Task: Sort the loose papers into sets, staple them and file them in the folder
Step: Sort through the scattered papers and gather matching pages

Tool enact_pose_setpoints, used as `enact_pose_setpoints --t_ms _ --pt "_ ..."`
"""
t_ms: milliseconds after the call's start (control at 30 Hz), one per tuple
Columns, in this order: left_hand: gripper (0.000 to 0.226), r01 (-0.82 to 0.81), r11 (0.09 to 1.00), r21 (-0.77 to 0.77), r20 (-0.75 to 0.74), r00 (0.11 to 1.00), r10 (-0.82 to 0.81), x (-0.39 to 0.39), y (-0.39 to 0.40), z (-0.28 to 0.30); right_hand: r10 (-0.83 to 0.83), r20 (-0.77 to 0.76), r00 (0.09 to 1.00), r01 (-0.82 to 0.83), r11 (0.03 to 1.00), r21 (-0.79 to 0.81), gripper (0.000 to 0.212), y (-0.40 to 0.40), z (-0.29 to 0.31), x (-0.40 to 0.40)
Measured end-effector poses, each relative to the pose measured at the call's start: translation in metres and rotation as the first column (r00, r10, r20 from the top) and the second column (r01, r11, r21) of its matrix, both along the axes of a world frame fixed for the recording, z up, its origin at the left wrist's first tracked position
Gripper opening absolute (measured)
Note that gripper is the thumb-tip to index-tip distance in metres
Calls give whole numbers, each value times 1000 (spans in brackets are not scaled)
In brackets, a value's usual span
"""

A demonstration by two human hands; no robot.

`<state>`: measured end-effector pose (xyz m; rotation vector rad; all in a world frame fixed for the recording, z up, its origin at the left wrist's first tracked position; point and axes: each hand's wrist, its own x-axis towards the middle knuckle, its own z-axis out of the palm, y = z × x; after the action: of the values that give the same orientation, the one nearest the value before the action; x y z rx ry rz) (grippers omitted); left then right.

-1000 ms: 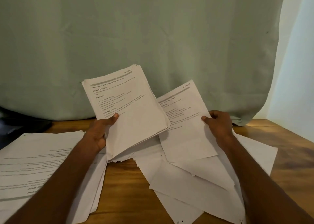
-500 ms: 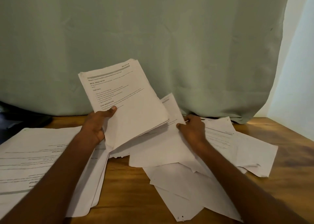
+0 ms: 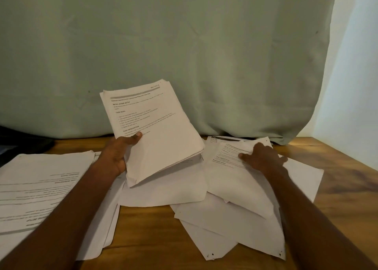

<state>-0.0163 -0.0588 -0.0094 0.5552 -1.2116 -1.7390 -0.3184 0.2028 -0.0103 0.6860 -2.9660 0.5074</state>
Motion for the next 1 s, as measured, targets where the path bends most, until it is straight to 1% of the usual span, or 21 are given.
enact_pose_setpoints --t_ms 33,67,200,267,333,400,467,633,700,767,833,900,1000 --pt "44 20 1000 -18 1 1000 -20 -2 2 -1 -15 38 999 14 999 43 70 4 -4 -6" --pt "46 39 999 -29 1 999 -39 -4 5 -1 -20 62 998 17 998 55 75 6 -8 -10" --pt "50 81 995 -52 9 997 -81 -11 12 -3 -22 26 999 20 998 63 80 6 -9 -13" --pt "48 98 993 -65 23 995 -97 -13 17 -4 -32 44 999 29 998 56 91 5 -8 -12" --pt "49 113 990 -87 49 993 -109 -16 22 -4 -35 99 995 29 998 61 105 5 -9 -10" --pt "52 117 988 -105 71 991 -110 -19 26 -4 -31 132 991 20 997 78 113 6 -10 -8" --pt "55 124 986 -112 76 990 -116 -20 28 -4 -14 109 994 4 996 86 113 5 -9 -8" --pt "58 116 991 -74 69 991 -111 -19 28 -4 50 25 998 -52 997 60 102 0 -7 -4" --pt "60 121 991 -59 64 991 -117 -18 28 -5 30 51 998 -32 999 44 110 0 -6 -3" --pt "65 132 990 -42 68 989 -129 -18 29 -6 -6 120 993 -4 997 80 125 2 -4 -2" --pt "67 139 990 -35 75 988 -136 -18 28 -7 36 191 981 -59 991 119 134 5 -1 -3" --pt "65 148 989 -32 78 986 -145 -19 29 -8 111 235 966 -138 986 99 133 6 -2 -6" --pt "66 155 987 -38 80 985 -151 -21 31 -9 186 212 960 -185 982 -21 120 3 -5 -7"
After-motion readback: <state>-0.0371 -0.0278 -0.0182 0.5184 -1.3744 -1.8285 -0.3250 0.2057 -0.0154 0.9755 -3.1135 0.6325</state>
